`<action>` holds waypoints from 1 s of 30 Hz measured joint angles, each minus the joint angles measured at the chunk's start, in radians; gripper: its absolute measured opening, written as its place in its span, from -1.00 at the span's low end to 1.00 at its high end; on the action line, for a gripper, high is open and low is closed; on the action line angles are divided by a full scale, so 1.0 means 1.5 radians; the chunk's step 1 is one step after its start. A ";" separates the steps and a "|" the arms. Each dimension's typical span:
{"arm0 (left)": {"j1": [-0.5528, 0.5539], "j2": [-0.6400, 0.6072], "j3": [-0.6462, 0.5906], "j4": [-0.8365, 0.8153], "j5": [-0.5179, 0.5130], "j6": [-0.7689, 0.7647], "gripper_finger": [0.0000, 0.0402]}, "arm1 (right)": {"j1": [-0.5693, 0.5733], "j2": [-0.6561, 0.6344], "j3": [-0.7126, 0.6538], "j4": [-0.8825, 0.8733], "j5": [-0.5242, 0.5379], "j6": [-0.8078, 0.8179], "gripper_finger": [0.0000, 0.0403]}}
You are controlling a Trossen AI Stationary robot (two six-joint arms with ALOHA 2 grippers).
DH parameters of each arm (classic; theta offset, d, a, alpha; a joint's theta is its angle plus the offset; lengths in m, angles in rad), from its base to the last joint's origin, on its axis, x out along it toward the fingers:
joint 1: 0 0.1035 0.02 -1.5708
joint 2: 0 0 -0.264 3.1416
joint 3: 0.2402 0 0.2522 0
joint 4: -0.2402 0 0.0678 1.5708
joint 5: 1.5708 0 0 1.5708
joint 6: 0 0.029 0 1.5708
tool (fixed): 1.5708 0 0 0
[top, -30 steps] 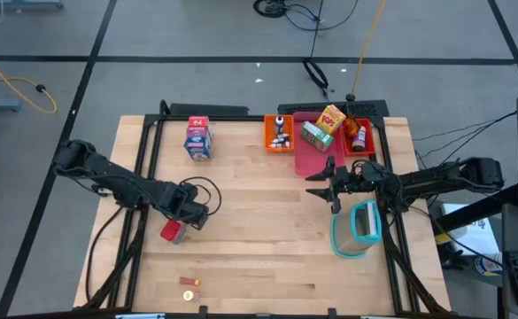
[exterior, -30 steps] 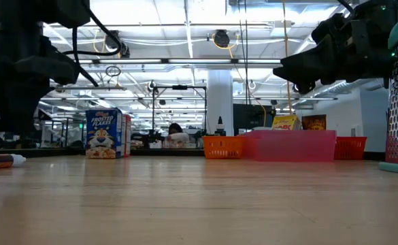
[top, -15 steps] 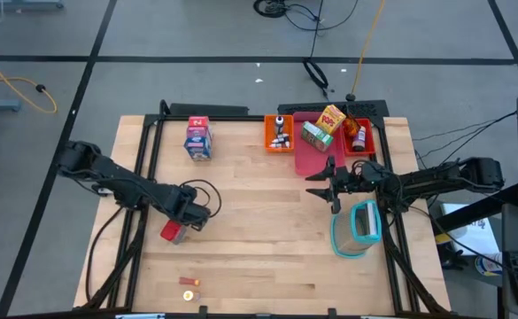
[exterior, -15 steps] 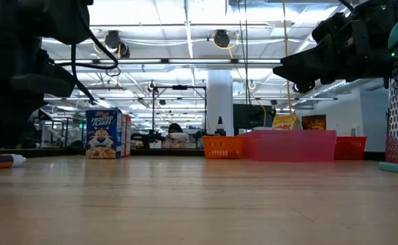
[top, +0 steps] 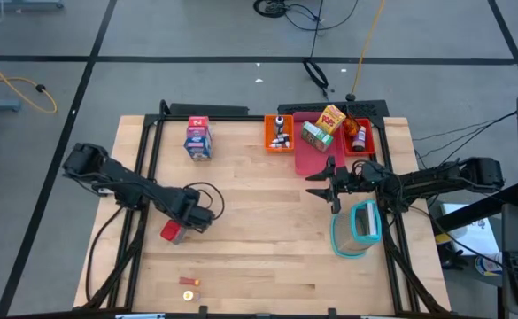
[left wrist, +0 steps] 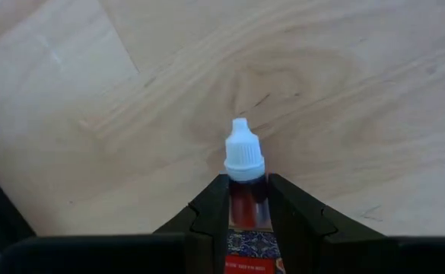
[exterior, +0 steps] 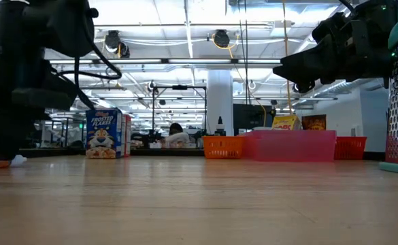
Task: Pick & Place Kitchen Items
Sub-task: Put the small orange food coloring bottle into the orange bin
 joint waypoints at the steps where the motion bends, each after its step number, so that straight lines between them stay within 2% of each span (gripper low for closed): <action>1: 0.000 0.004 0.001 0.000 0.001 0.000 -0.56 | 0.000 0.000 0.000 0.000 0.000 0.000 -0.15; 12: 0.000 0.024 -0.001 0.039 -0.005 0.010 -0.56 | 0.000 0.000 0.000 0.000 0.000 0.000 -0.15; 19: 0.001 0.018 -0.057 0.105 0.011 0.006 -0.56 | 0.000 0.000 0.000 0.000 0.000 0.000 -0.15; 26: 0.000 0.012 -0.060 0.101 0.005 0.000 -0.56 | 0.000 0.000 0.000 0.000 0.000 0.000 -0.15; 30: 0.004 0.012 -0.060 0.103 0.001 0.009 -0.66 | 0.000 0.000 0.000 0.000 0.000 0.000 -0.15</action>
